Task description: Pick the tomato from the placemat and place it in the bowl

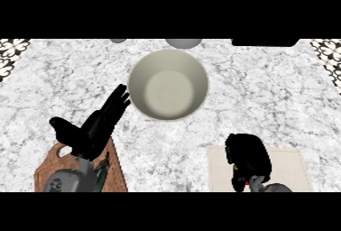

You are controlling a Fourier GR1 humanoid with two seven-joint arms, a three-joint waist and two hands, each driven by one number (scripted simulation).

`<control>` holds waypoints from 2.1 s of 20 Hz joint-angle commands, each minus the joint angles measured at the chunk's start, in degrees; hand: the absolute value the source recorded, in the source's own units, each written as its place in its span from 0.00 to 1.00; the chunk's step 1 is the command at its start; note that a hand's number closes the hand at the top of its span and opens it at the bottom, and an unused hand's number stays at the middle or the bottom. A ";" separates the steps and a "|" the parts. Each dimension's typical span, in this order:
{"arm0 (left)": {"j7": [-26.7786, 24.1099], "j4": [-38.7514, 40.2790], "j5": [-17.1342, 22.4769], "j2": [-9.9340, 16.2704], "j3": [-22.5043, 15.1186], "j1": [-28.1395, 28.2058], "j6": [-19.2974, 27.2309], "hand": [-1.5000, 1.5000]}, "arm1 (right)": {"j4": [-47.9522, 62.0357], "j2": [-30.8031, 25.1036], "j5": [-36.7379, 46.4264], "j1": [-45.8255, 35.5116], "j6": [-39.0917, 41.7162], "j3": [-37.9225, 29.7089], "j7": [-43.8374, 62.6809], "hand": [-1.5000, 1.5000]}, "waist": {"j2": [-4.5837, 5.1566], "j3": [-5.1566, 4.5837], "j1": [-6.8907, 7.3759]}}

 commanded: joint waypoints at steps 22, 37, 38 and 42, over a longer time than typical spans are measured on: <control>-2.12 3.78 -0.07 -0.91 0.67 -1.63 -0.45 0.50 | -16.45 12.15 -5.17 -40.67 -0.42 30.57 47.89 1.00 | -0.49 0.40 0.62; -1.57 3.28 0.47 -0.88 0.63 -1.19 -1.27 0.50 | 3.00 12.16 -14.77 -60.59 -9.36 13.61 43.37 1.00 | 0.28 0.51 1.24; -2.04 3.55 1.25 1.12 1.21 -0.94 -3.79 0.50 | 5.23 12.16 -14.13 -60.86 -10.68 13.43 42.47 1.00 | 0.34 0.51 1.26; -1.87 3.84 0.56 -0.18 1.03 -1.79 -2.24 0.50 | 15.45 12.17 -12.18 -62.17 -13.33 5.90 31.27 1.00 | 0.57 0.58 0.72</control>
